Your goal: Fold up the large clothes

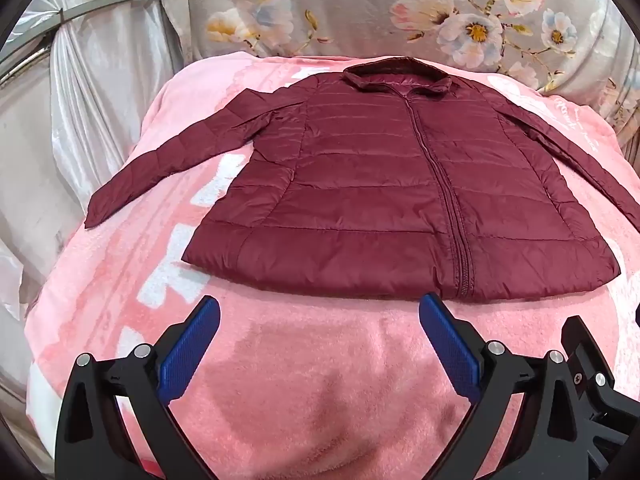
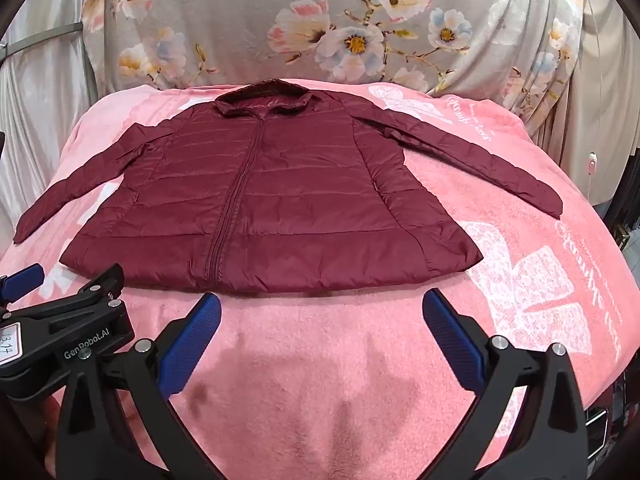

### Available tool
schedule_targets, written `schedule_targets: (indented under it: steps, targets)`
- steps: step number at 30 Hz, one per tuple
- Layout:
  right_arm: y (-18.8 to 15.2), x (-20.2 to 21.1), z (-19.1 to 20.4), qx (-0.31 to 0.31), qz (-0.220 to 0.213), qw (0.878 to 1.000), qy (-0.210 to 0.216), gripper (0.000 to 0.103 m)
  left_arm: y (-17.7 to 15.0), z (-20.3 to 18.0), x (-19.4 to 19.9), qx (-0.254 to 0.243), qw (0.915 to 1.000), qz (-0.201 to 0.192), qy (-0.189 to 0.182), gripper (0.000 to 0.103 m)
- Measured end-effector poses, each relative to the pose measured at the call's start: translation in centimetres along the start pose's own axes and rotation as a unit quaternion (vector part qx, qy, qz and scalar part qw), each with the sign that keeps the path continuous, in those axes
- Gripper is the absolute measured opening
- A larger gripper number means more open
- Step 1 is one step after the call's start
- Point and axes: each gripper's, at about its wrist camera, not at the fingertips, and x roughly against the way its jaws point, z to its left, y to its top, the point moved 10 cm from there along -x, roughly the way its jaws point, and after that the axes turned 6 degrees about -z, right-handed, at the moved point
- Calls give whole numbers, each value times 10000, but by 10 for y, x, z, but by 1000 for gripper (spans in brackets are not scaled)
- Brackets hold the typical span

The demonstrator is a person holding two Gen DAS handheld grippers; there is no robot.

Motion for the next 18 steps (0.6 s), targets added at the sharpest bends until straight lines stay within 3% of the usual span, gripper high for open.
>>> schedule_targets:
  steps: [4, 5, 18]
  targets:
    - [0, 1, -1, -37, -14, 10000, 25, 98, 0, 2, 1, 10, 9999, -38, 106, 97]
    - [0, 1, -1, -36, -16, 10000, 23, 98, 0, -2, 0, -54, 10000, 25, -34, 97]
    - [-3, 2, -3, -44, -12, 10000, 22, 98, 2, -2, 4, -36, 10000, 9, -43, 97]
